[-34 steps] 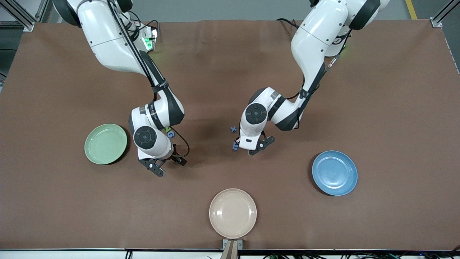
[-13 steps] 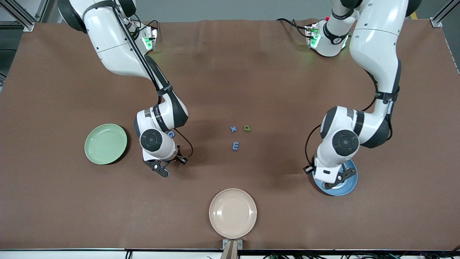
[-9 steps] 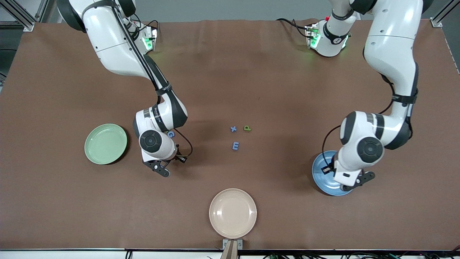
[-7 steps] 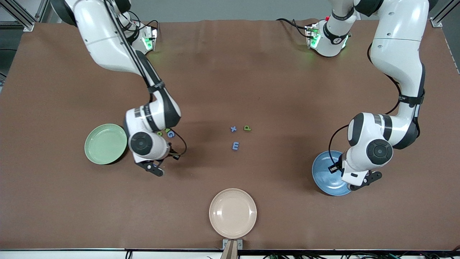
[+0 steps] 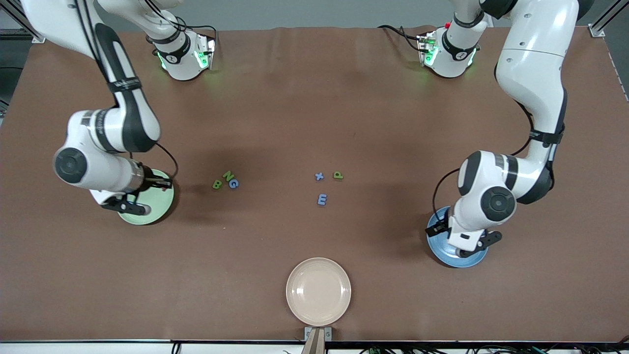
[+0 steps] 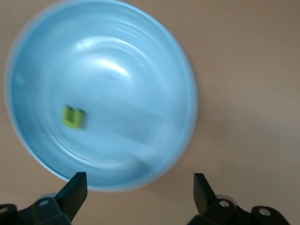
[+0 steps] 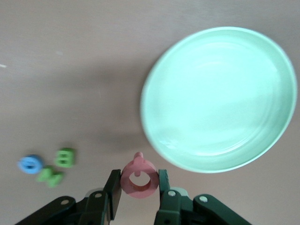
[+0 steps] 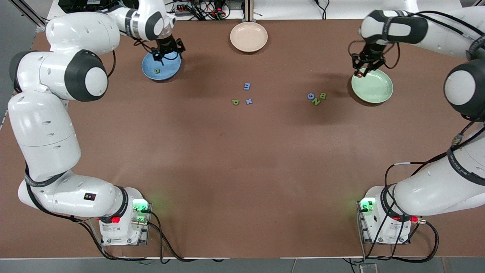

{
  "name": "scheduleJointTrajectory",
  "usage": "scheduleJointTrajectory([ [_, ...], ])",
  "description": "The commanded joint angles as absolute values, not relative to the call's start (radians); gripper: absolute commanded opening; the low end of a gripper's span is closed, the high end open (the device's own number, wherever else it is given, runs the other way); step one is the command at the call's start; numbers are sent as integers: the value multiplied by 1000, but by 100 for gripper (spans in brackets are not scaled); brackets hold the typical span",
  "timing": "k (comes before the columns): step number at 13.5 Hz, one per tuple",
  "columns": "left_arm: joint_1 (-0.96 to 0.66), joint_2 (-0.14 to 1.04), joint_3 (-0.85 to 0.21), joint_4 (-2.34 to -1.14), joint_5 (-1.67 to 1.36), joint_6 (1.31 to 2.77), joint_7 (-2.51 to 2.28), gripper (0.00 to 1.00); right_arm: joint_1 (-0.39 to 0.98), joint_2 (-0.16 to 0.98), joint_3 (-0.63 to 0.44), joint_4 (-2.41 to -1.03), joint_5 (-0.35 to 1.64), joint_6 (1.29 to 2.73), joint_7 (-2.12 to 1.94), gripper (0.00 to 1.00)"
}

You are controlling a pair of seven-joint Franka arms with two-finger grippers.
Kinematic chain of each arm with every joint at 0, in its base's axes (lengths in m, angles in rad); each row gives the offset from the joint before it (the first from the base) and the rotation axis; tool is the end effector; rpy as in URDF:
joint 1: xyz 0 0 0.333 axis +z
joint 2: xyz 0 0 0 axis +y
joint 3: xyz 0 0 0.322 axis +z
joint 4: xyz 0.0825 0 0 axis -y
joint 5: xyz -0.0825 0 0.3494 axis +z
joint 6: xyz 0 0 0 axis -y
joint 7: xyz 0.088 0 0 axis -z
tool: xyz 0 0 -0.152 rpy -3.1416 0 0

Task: Sort upper and lower case letters into plates
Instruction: 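Place the red Q on the green plate while the left gripper returns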

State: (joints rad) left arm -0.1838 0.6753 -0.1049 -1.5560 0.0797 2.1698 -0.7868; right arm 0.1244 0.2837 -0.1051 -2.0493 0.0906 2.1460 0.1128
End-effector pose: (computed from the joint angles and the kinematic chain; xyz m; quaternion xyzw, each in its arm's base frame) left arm 0.6474 -0.1771 0.2282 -0.9719 -0.2338 0.0250 0.0139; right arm 0.5373 0.0181 0.2726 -0.9928 0.0738 0.0933 0.0146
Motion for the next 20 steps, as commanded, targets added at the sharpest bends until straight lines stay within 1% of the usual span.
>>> scheduleJointTrajectory([
  [1, -253, 693, -136, -1537, 72, 2174, -880, 100, 51, 242, -84, -2209, 72, 2340, -26, 20],
  [2, -296, 712, -137, -1520, 72, 2178, -894, 100, 31, 256, -84, -2220, 72, 2385, -64, 20],
  [3, -355, 727, -135, -1513, 71, 2206, -943, 97, 9, 282, -84, -2220, 72, 2408, -98, 20],
  [4, -394, 748, -135, -1494, 71, 2239, -1009, 97, -4, 299, -84, -2220, 72, 2425, -118, 21],
  [6, -458, 797, -135, -1442, 74, 2270, -1083, 96, -11, 339, -83, -2226, 74, 2463, -121, 21],
  [7, -495, 820, -127, -1422, 78, 2273, -1088, 94, -11, 354, -83, -2232, 74, 2482, -121, 22],
  [9, -528, 854, -124, -1376, 75, 2298, -1103, 91, -9, 374, -83, -2232, 74, 2491, -121, 23],
  [10, -544, 867, -124, -1365, 74, 2322, -1158, 89, -9, 374, -83, -2232, 74, 2491, -121, 25],
  [11, -569, 871, -124, -1364, 77, 2348, -1216, 89, -6, 374, -83, -2232, 74, 2488, -121, 43],
  [12, -574, 879, -124, -1362, 77, 2355, -1232, 88, -2, 371, -83, -2226, 74, 2479, -120, 89],
  [13, -587, 882, -124, -1362, 77, 2358, -1253, 86, 2, 364, -78, -2224, 74, 2471, -120, 100],
  [14, -601, 891, -123, -1359, 77, 2361, -1288, 86, 18, 351, -72, -2217, 74, 2438, -121, 100],
  [16, -624, 896, -121, -1351, 78, 2368, -1321, 82, 121, 315, -67, -2174, 74, 2328, -109, 100],
  [17, -630, 896, -121, -1348, 78, 2368, -1369, 81, 150, 310, -67, -2160, 75, 2301, -95, 100],
  [20, -644, 897, -121, -1350, 80, 2368, -1572, 81, 282, 321, -61, -2132, 86, 2327, -77, 100],
])
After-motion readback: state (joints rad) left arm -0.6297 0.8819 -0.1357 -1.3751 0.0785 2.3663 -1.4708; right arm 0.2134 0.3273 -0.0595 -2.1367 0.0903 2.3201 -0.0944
